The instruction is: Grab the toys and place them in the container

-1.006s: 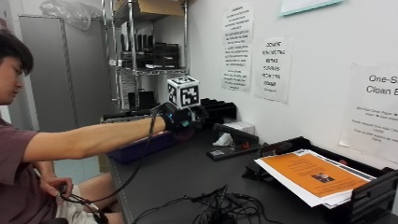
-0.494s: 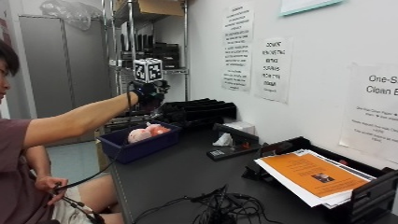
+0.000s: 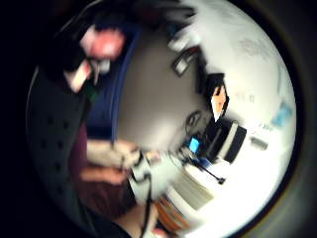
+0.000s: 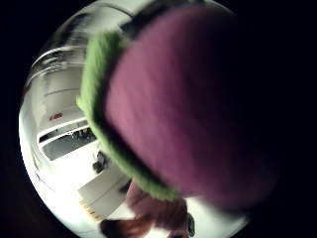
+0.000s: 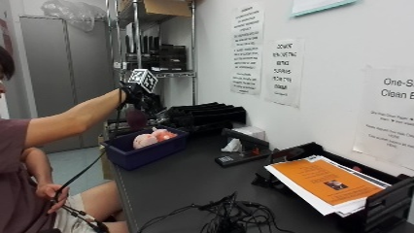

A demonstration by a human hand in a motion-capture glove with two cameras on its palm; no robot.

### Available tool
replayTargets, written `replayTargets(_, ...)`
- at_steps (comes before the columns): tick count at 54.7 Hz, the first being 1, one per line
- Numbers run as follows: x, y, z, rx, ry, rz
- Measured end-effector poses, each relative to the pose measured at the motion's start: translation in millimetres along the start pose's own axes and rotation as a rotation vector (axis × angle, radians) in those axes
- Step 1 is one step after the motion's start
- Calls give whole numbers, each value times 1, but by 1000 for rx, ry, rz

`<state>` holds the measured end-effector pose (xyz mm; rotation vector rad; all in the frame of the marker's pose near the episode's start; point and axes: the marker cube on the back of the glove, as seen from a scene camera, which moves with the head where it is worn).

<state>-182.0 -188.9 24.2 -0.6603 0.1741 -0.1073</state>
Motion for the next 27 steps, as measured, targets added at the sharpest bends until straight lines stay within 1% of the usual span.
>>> replayTargets(1,0,0,4,-22,-34,-19)
replayTargets(3,3,0,10,15,-124,-47)
replayTargets(6,10,1,15,80,-158,-10)
replayTargets(8,10,-3,13,96,-133,15)
replayTargets(11,12,-4,11,25,-11,29)
replayTargets(13,15,-3,10,6,34,27)
replayTargets(27,23,4,7,109,76,33)
